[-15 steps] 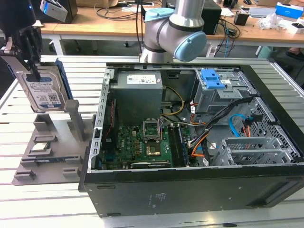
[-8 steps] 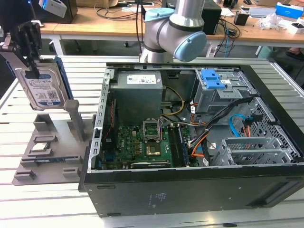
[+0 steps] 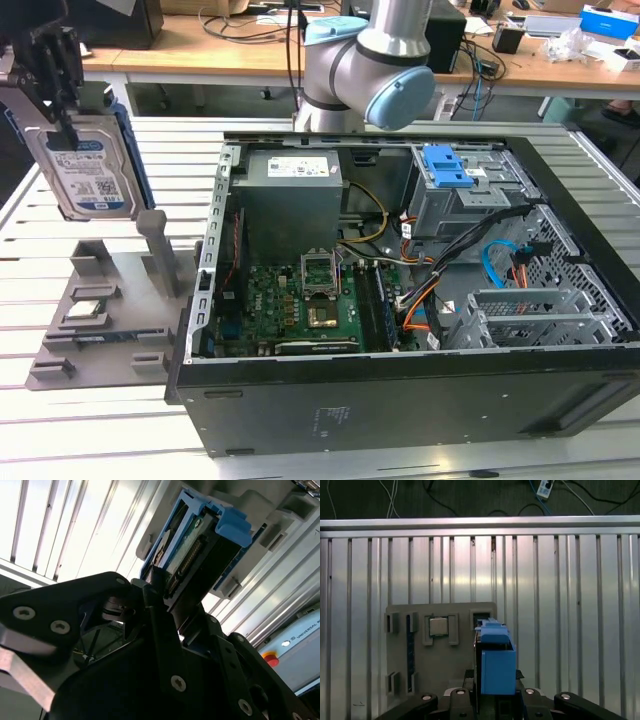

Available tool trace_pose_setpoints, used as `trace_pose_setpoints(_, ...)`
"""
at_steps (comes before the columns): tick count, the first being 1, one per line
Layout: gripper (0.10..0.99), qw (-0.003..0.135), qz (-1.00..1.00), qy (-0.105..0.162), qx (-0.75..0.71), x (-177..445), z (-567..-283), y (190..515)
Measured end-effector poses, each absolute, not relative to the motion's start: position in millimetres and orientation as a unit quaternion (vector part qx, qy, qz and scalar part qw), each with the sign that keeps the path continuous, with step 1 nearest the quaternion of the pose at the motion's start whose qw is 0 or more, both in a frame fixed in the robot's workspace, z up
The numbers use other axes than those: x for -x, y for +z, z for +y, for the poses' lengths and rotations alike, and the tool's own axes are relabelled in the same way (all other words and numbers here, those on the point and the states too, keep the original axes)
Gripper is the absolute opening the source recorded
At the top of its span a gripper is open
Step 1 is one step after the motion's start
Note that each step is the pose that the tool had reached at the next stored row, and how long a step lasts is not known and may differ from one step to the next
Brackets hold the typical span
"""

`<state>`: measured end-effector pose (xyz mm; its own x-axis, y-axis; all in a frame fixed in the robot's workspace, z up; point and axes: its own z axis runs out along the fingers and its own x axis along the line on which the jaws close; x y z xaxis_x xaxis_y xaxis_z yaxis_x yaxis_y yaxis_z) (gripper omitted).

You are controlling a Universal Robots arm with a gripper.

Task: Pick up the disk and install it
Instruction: 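Pick up the disk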

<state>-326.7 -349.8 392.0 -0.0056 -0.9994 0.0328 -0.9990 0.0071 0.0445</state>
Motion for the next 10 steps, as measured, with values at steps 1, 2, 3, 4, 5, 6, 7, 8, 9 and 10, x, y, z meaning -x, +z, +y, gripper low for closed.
trace_pose_setpoints(1, 0.361, 0.027, -0.709, -0.004, -0.705, 326.6, -349.6, 394.2)
trace_pose_setpoints(2, 0.361, 0.027, -0.709, -0.004, -0.705, 326.4, -349.1, 397.9)
trace_pose_setpoints(3, 0.361, 0.027, -0.709, -0.004, -0.705, 326.3, -348.9, 400.0)
trace_pose_setpoints(4, 0.361, 0.027, -0.709, -0.004, -0.705, 326.2, -348.7, 401.7)
trace_pose_setpoints(5, 0.361, 0.028, -0.709, -0.004, -0.705, 326.0, -348.3, 405.3)
trace_pose_setpoints(6, 0.361, 0.028, -0.709, -0.005, -0.705, 325.7, -347.8, 409.4)
trace_pose_setpoints(7, 0.361, 0.028, -0.709, -0.005, -0.705, 325.4, -347.2, 414.1)
trace_pose_setpoints(8, 0.361, 0.028, -0.709, -0.005, -0.705, 325.1, -346.8, 417.5)
trace_pose_setpoints(9, 0.361, 0.028, -0.709, -0.005, -0.705, 324.9, -346.5, 420.4)
trace_pose_setpoints(10, 0.361, 0.028, -0.709, -0.005, -0.705, 324.6, -346.1, 424.3)
